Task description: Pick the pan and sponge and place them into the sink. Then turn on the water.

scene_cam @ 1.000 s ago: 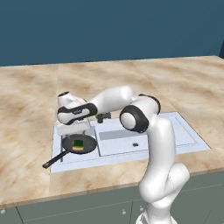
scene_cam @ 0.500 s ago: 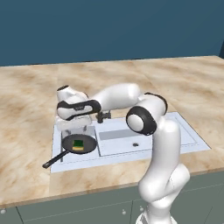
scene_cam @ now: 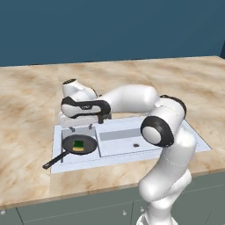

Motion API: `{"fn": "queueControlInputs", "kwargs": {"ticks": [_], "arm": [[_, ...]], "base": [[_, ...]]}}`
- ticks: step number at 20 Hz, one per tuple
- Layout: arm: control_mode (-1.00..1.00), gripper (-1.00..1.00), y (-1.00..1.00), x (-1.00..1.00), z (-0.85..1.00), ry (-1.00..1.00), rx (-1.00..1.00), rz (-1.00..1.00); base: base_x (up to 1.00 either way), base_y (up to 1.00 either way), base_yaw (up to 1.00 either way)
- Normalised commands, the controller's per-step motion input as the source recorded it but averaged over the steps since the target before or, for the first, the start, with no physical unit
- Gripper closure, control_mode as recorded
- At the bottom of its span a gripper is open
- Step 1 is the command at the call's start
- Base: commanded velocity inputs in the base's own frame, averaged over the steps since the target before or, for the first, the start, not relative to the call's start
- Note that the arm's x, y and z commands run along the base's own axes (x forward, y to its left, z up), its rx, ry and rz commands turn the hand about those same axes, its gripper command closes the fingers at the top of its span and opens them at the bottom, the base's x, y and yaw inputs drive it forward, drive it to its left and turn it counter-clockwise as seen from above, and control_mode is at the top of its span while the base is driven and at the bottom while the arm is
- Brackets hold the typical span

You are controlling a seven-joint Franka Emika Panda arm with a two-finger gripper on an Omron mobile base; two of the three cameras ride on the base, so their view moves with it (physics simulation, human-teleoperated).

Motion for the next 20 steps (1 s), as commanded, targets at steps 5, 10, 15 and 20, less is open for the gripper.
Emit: {"fn": "queueControlInputs", "kwargs": {"ticks": [5,10,15,20], "arm": [[-1.00,-1.00,-0.71,-0.47,0.31,-0.05,0.17,-0.01],[-1.00,-1.00,-0.79,-0.31,0.31,-0.04,0.21,0.00],[-1.00,-1.00,-0.70,-0.18,0.20,-0.01,0.22,0.00],[-1.00,-1.00,-0.44,-0.03,0.04,-0.01,0.12,0.00]], "base": [[0.00,0.00,0.00],[0.00,0.00,0.00],[0.00,0.00,0.00],[0.00,0.00,0.00]]}}
